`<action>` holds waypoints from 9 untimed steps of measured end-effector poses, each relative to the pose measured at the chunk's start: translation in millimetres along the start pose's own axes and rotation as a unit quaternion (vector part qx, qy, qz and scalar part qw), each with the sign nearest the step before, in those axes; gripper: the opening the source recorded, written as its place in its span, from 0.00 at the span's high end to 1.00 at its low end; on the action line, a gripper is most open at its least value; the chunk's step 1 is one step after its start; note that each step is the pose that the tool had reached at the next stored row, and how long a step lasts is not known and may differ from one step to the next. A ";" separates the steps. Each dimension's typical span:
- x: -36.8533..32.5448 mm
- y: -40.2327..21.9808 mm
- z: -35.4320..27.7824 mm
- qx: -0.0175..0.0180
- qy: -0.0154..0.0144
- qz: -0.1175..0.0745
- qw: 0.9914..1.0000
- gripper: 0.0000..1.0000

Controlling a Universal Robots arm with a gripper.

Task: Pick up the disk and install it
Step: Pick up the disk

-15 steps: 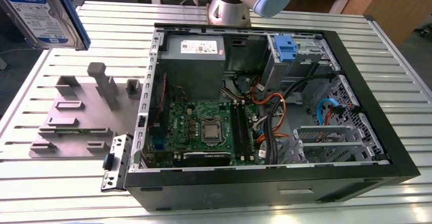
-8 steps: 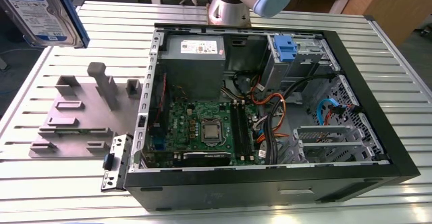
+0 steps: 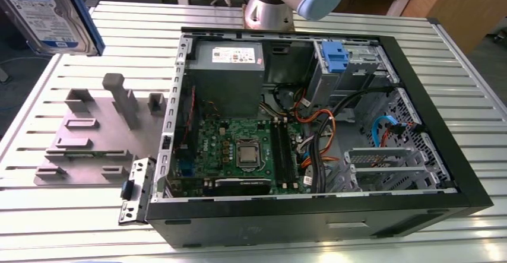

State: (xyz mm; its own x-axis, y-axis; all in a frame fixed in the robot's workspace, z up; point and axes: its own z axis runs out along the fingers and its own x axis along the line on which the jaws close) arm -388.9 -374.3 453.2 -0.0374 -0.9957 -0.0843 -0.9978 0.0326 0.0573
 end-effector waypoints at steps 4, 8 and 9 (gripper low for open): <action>-0.3 0.2 -3.5 0.000 0.000 0.000 1.000 0.65; -0.8 0.6 -9.5 0.000 0.000 0.000 1.000 0.65; -0.9 0.6 -10.9 0.000 0.000 0.000 1.000 0.65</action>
State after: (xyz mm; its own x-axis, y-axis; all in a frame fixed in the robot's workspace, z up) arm -388.9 -374.3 464.2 -0.0374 -0.9957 -0.0844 -0.9978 0.0326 0.0572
